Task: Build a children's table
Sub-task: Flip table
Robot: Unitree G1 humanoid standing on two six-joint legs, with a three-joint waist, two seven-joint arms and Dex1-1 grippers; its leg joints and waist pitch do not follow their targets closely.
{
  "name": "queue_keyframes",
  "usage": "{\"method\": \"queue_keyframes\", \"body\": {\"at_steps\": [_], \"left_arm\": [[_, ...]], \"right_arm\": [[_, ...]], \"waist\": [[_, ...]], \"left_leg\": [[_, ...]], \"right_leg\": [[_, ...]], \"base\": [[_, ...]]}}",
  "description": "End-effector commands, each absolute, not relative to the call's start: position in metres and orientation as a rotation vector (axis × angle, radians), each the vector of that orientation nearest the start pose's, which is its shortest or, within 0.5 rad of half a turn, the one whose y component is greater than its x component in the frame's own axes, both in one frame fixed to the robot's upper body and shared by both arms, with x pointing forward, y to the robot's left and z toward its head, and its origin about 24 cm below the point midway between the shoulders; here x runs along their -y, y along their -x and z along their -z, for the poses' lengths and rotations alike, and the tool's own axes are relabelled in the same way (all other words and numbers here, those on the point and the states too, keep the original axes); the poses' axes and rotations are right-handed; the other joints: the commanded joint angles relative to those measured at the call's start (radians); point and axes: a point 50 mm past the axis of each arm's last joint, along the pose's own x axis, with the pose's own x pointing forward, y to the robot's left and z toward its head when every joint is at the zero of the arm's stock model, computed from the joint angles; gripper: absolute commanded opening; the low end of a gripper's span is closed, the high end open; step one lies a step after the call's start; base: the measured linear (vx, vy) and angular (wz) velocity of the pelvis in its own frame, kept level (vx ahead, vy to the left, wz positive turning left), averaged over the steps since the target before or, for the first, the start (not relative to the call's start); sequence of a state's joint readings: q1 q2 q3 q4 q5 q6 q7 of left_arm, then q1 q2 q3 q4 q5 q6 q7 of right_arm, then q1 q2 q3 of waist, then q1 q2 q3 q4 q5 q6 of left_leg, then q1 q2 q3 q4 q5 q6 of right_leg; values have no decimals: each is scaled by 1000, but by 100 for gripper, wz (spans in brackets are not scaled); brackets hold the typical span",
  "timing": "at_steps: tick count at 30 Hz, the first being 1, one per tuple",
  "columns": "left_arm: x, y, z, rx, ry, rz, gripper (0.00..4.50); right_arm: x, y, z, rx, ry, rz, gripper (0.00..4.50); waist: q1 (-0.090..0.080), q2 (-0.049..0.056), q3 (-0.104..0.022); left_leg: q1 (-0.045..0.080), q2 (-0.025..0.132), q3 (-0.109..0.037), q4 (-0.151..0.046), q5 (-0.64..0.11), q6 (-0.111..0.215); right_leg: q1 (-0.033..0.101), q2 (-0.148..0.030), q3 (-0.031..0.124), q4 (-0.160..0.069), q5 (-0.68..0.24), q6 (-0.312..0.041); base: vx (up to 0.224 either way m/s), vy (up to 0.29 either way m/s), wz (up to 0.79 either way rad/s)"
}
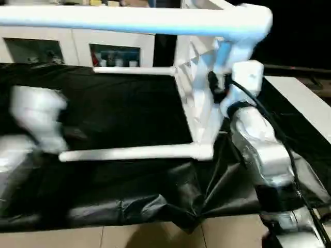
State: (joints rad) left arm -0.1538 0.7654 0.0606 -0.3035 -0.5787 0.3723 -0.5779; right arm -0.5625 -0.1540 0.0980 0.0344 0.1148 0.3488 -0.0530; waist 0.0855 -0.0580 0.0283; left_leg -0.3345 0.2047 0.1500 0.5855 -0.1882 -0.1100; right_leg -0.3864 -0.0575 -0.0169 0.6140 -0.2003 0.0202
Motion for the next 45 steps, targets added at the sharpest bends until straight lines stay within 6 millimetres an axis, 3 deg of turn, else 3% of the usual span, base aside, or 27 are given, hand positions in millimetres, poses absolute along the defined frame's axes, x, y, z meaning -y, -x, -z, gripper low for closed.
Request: {"method": "queue_keyframes", "body": {"at_steps": [1,3,6,8,10,11,13,14,17,21,25,29,31,38,42,45], "left_arm": [[-200,-259,-156,-2,-281,748,450],[-192,-262,-152,18,-318,744,450],[-184,-265,-150,52,-365,728,450],[-172,-268,-147,91,-417,682,450],[-163,-269,-146,128,-428,652,450],[-162,-269,-146,130,-426,652,450],[-155,-273,-156,233,-548,642,450],[-153,-273,-159,267,-587,642,450],[-148,-272,-179,458,-764,634,450],[-144,-268,-190,613,-920,589,450],[-139,-261,-191,715,-975,578,450],[-135,-255,-187,783,-1037,533,450],[-137,-254,-193,881,-1114,382,450],[-144,-260,-198,894,-1135,301,450],[-148,-260,-191,866,-1140,312,450],[-148,-260,-191,866,-1140,312,450]], "right_arm": [[119,-342,-131,23,186,-156,195],[116,-342,-131,53,164,-186,251],[116,-341,-132,95,178,-204,275],[120,-337,-128,127,180,-189,292],[124,-333,-122,132,158,-181,300],[124,-333,-120,131,157,-181,317],[123,-329,-116,128,155,-197,330],[123,-328,-113,122,159,-198,338],[122,-327,-108,113,161,-197,367],[122,-328,-105,112,157,-194,408],[121,-328,-104,110,163,-186,439],[118,-328,-102,108,158,-196,439],[114,-328,-102,119,140,-214,439],[109,-335,-101,105,133,-219,439],[104,-340,-100,94,107,-233,439],[104,-340,-100,94,107,-233,439]], "waist": [[-9,22,-25],[-10,19,-27],[-7,20,-36],[-6,22,-44],[-3,22,-46],[-3,15,-51],[1,17,-57],[3,25,-52],[3,25,-49],[1,30,-45],[3,28,-42],[2,29,-42],[2,26,-42],[6,25,-41],[9,21,-44],[10,23,-44]], "left_leg": [[2,0,-2,-90,-494,-91],[-4,2,1,-89,-452,-87],[-11,3,5,-83,-377,-88],[-19,4,11,-75,-283,-94],[-21,4,13,-71,-249,-94],[-22,3,15,-68,-219,-89],[-31,-1,16,-59,-123,-71],[-34,-2,17,-55,-70,-64],[-31,-1,16,-57,-110,-77],[-27,4,14,-61,-176,-84],[-28,6,13,-63,-207,-82],[-27,7,12,-63,-232,-78],[-28,8,12,-63,-235,-67],[-28,6,11,-63,-250,-60],[-30,7,11,-63,-229,-52],[-28,7,12,-62,-223,-51]], "right_leg": [[-7,-44,26,-92,-504,-18],[-5,-43,29,-89,-469,-16],[2,-42,31,-77,-370,-29],[8,-36,30,-60,-201,-55],[13,-35,28,-54,-138,-67],[19,-34,27,-49,-94,-76],[27,-32,28,-40,11,-84],[27,-31,28,-37,82,-86],[27,-32,28,-40,37,-83],[23,-37,28,-45,-65,-78],[19,-38,29,-48,-112,-83],[14,-39,29,-49,-139,-90],[15,-40,28,-51,-148,-88],[8,-42,28,-52,-178,-106],[9,-43,28,-48,-138,-117],[8,-42,27,-46,-123,-120]], "base": [[0,0,0],[0,0,0],[0,0,0],[27,-9,1],[0,0,0],[0,0,0],[0,0,0],[0,0,0],[0,0,0],[0,0,0],[0,0,0],[0,0,0],[0,0,0],[0,0,0],[0,0,0],[0,0,0]]}}
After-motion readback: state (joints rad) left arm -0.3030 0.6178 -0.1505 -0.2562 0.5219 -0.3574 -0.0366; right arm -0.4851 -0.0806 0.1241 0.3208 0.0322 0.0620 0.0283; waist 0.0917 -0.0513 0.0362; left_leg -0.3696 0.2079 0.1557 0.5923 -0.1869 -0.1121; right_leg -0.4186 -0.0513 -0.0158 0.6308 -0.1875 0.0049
